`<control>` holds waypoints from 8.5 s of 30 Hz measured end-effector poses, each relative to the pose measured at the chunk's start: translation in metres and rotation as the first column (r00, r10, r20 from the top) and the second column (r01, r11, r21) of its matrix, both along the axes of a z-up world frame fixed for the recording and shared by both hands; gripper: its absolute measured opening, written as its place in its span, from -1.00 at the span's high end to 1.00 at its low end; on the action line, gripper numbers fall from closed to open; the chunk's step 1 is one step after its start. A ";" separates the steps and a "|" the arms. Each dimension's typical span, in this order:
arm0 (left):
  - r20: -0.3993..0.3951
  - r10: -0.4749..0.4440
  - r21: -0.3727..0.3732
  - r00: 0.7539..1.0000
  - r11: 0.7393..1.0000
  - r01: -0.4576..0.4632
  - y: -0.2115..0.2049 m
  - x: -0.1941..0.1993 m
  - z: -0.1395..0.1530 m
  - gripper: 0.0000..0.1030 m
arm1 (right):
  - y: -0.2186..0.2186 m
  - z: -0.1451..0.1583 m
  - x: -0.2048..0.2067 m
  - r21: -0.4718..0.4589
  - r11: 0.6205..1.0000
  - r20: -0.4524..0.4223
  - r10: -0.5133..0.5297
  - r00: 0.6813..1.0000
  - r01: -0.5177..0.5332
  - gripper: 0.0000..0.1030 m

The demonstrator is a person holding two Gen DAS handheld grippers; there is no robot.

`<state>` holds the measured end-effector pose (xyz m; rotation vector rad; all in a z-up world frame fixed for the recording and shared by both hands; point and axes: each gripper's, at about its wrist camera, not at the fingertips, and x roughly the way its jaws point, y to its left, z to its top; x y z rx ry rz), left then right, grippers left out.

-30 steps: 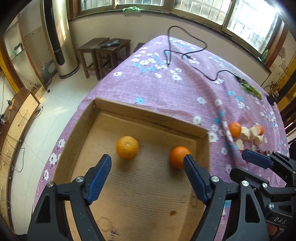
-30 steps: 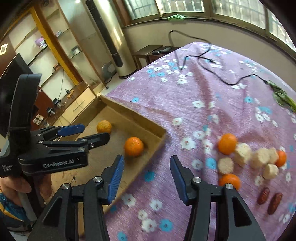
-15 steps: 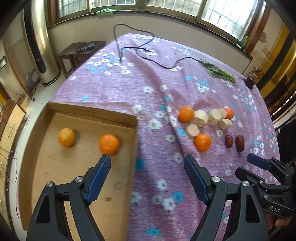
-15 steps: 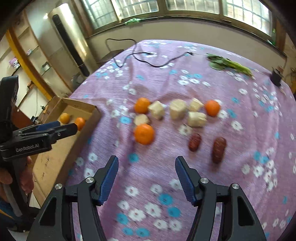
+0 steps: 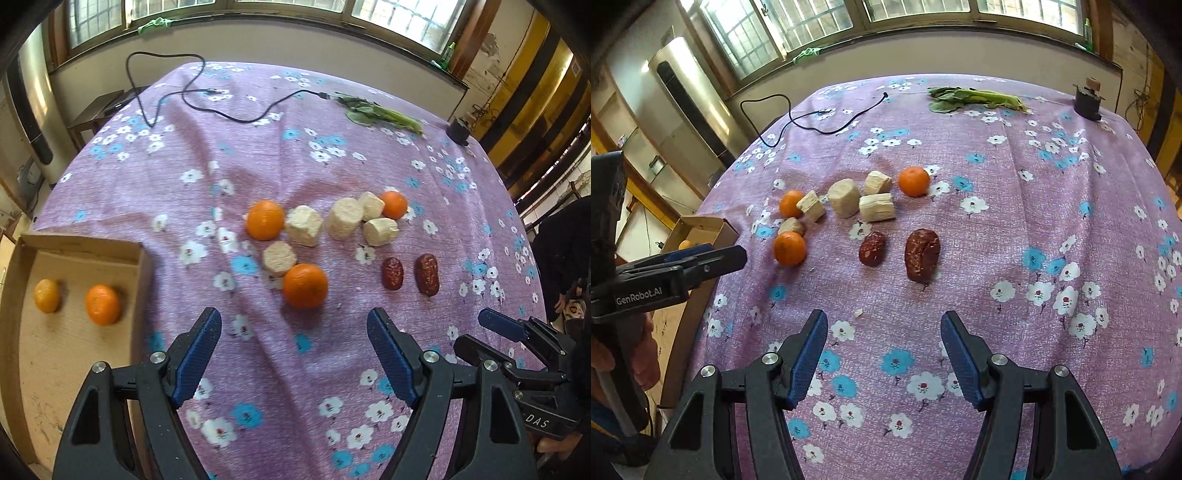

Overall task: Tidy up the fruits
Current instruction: 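Move the right gripper toward the large dark red date, then grasp the large date with the right gripper while the left gripper grasps an orange, then carry the date and orange into the box and open both grippers, then withdraw both grippers from the box back over the cloth, then grasp a beige vegetable cube with the left gripper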

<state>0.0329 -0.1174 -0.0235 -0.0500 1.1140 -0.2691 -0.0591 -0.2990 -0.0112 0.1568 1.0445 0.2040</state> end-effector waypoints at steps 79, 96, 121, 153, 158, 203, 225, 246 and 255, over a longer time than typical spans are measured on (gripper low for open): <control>0.101 0.098 0.081 0.990 0.991 -0.106 0.087 -0.035 0.026 0.33 | 0.125 0.032 0.006 0.026 0.976 0.028 0.216 0.976 -0.216 0.38; 0.093 0.228 0.104 0.969 0.966 -0.237 0.170 -0.045 0.021 0.33 | 0.213 0.031 0.014 0.018 0.931 0.024 0.364 0.931 -0.365 0.38; 0.039 0.303 0.134 0.952 0.943 -0.306 0.215 -0.036 -0.014 0.33 | 0.274 0.001 0.037 0.046 0.898 -0.045 0.440 0.897 -0.438 0.37; 0.026 0.336 0.167 0.942 0.927 -0.335 0.222 -0.021 -0.036 0.31 | 0.300 -0.043 0.074 0.093 0.912 -0.113 0.408 0.906 -0.399 0.36; 0.029 0.359 0.179 0.933 0.917 -0.358 0.225 -0.023 -0.035 -0.03 | 0.299 -0.036 0.067 0.075 0.904 -0.099 0.426 0.899 -0.421 0.25; 0.097 0.088 0.113 0.991 0.989 -0.099 0.026 -0.025 0.024 -0.60 | 0.050 0.018 0.009 -0.028 0.999 -0.034 0.033 0.999 -0.034 -0.44; 0.059 -0.016 0.006 0.998 1.000 0.016 -0.016 0.029 -0.011 -0.59 | 0.011 -0.009 0.022 0.014 1.000 -0.076 -0.011 0.997 0.012 -0.44; -0.006 -0.013 0.059 1.000 0.998 0.014 -0.007 0.057 -0.052 -0.57 | 0.020 -0.026 0.060 -0.002 0.999 -0.080 0.033 0.996 -0.033 -0.44; -0.004 -0.029 0.044 1.000 0.999 0.030 -0.002 0.064 -0.053 0.45 | 0.018 -0.032 0.066 -0.010 0.999 -0.090 0.044 0.995 -0.045 -0.38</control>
